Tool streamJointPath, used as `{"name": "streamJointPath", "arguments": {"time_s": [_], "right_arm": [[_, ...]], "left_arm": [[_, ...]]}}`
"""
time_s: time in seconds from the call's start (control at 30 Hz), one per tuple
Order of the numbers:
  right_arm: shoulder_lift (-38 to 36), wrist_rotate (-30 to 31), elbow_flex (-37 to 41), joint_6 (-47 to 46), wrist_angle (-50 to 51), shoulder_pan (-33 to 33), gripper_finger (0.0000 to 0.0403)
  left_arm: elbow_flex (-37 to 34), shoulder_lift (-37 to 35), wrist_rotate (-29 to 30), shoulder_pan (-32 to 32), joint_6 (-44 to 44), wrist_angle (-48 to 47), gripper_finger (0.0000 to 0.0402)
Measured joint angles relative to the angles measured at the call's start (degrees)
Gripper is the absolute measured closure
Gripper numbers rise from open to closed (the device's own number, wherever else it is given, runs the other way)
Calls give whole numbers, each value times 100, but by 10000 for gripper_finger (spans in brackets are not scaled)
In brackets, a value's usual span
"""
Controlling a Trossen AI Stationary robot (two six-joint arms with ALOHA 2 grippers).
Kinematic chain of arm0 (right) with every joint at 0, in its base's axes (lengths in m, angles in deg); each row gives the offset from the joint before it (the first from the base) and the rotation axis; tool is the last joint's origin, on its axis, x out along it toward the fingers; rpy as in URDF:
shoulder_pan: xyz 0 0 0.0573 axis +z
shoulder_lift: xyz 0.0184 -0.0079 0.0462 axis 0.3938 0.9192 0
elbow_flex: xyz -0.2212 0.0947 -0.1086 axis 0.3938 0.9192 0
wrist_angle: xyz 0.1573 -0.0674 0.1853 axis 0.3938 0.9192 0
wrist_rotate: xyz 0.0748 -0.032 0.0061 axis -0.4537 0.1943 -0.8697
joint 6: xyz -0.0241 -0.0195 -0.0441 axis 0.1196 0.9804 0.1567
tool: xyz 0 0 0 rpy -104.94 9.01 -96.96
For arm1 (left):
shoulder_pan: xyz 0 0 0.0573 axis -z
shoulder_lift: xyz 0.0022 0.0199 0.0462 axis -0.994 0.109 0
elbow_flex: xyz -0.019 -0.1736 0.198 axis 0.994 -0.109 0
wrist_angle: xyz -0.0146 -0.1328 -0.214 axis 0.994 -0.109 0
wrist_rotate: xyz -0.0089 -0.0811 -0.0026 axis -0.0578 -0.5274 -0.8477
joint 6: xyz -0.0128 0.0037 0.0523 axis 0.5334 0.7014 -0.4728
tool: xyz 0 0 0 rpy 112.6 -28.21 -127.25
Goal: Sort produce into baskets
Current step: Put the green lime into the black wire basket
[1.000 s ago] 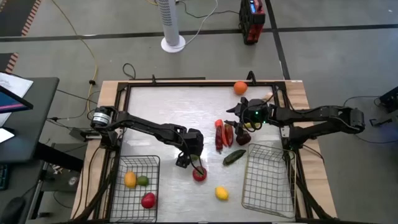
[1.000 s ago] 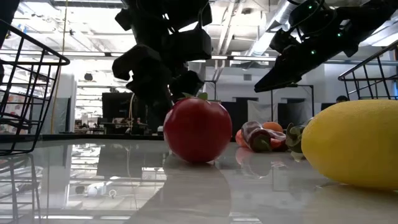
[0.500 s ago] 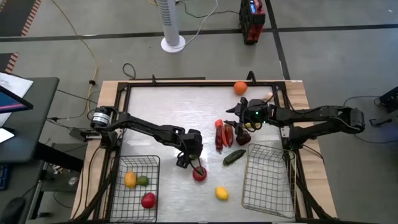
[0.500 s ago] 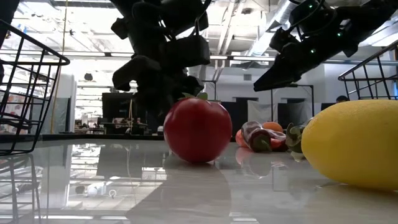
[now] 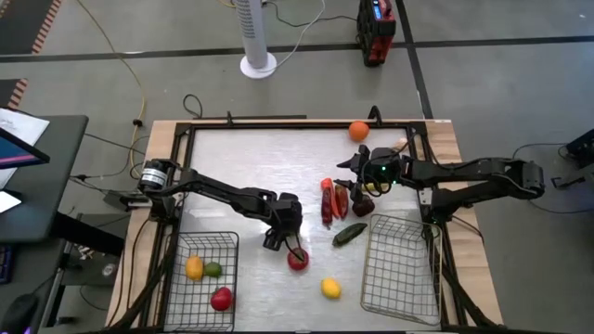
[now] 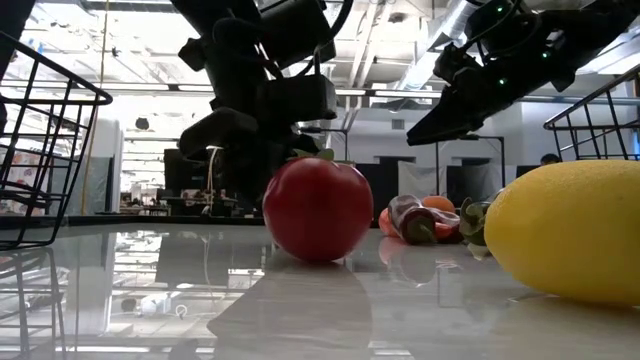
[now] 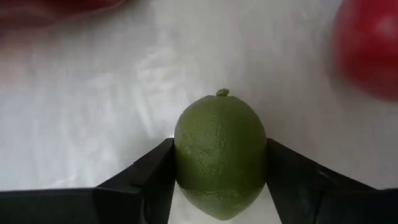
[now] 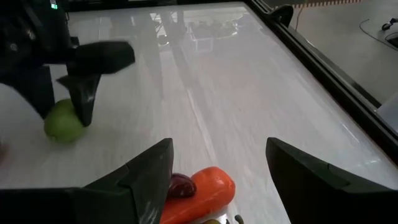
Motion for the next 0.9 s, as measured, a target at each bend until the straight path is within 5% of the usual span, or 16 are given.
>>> {"name": "streamJointPath", "arguments": {"time_s": [0.23, 0.37, 0.63, 0.9], "right_arm": [[0, 2, 0, -1, -1, 0, 117], [0, 2, 0, 3, 13, -1, 117], [0, 2, 0, 10, -9, -9, 117], [0, 2, 0, 8, -20, -9, 117]], "left_arm": [[258, -725, 606, -13, 174, -892, 204], [350, -1444, -35, 13, 927, -1318, 205], [356, -3099, -1345, 507, 4026, -2297, 206], [139, -4183, -24, 2383, 7187, -3609, 206]]}}
